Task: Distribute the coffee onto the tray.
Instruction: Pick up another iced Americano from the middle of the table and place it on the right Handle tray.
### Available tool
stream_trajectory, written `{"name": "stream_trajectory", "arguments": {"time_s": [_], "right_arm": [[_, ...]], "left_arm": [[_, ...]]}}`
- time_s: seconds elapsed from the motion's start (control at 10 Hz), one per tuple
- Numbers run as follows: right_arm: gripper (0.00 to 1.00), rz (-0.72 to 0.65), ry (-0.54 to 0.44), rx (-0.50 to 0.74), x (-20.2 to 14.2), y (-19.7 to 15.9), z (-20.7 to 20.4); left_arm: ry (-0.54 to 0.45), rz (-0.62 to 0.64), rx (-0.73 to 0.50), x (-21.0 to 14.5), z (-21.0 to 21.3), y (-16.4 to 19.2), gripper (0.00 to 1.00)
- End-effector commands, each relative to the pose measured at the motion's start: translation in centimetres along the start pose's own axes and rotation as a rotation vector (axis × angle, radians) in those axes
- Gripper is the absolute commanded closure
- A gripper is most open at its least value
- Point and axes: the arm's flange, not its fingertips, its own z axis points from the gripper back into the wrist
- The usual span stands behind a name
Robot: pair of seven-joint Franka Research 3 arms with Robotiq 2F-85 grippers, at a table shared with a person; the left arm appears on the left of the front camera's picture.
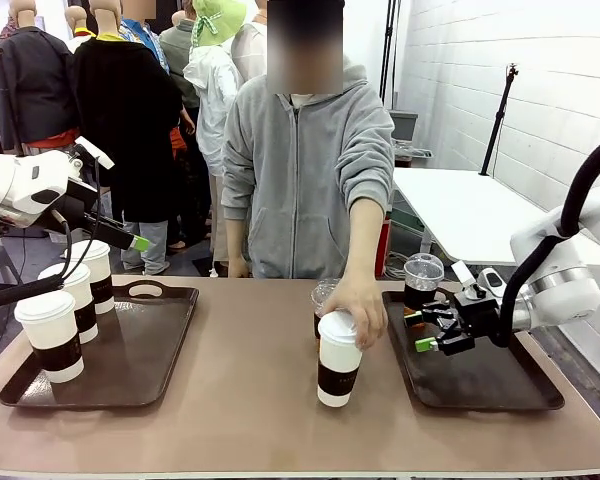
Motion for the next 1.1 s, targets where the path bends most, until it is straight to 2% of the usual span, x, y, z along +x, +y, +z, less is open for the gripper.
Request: {"name": "stream_trajectory", "arguments": {"time_s": [0.0,1.0], "right_arm": [[0.0,0.018,0.013,-0.019,-0.02,1.13,-0.02],[0.0,0.004,0.001,-0.008,0.02,0.74,0.21]], "left_arm": [[-0.001,0.008,-0.006,-0.16,-0.11,0.18,0.0],[-0.001,0.008,-0.006,-0.16,-0.11,0.18,0.0]]}}
